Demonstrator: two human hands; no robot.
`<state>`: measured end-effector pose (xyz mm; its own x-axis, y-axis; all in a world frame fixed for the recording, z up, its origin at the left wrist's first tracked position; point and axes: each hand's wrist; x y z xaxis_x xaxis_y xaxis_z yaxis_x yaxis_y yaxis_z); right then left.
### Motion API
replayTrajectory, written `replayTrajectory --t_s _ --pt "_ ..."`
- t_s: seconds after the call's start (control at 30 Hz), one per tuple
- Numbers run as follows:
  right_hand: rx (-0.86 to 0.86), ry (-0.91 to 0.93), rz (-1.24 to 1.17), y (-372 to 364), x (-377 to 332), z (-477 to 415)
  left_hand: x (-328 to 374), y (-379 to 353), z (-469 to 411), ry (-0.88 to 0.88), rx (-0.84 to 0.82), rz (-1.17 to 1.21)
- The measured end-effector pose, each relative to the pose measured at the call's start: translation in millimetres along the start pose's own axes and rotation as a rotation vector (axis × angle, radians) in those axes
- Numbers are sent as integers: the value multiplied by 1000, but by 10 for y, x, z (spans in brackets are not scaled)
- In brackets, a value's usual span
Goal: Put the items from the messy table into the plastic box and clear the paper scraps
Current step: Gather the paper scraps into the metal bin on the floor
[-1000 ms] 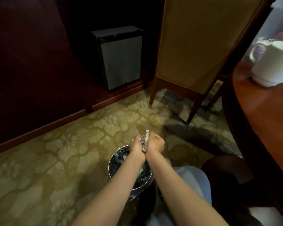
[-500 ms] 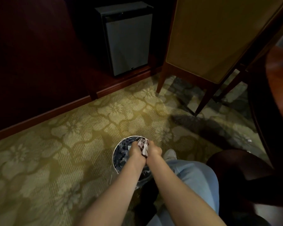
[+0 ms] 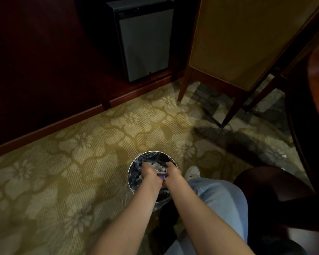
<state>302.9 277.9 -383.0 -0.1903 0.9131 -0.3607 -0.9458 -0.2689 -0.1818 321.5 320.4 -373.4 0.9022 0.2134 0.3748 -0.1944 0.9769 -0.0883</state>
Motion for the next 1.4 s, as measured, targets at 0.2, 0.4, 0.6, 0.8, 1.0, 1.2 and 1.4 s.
replayTrajectory --t_s 0.2,0.4,0.6,0.8,1.0,1.2,1.4 --pt "-34 -12 3 53 -54 54 56 38 87 -65 -1 -8" --pt "-43 18 50 78 -166 190 78 98 113 -91 8 5" --pt "-85 81 108 130 -250 361 117 106 394 -147 4 16" --pt "-160 237 190 176 -426 635 220 102 683 -237 -17 -68" --pt "-230 428 172 150 -838 1084 427 -70 1059 -444 -92 -133" --pt "-365 511 98 290 -1275 1627 552 -349 1676 -534 -268 -202" --pt "-462 570 21 518 -1661 2131 468 -640 2230 -665 -436 -255"
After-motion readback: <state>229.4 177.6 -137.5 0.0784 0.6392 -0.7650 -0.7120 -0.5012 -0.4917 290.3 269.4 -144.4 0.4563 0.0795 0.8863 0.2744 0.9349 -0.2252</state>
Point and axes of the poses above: each hand's wrist, its own z-axis away from the middle knuckle, its own y-axis out of the back of the hand, x = y × z, and after that the axes turned 15 degrees about -z, right-handed
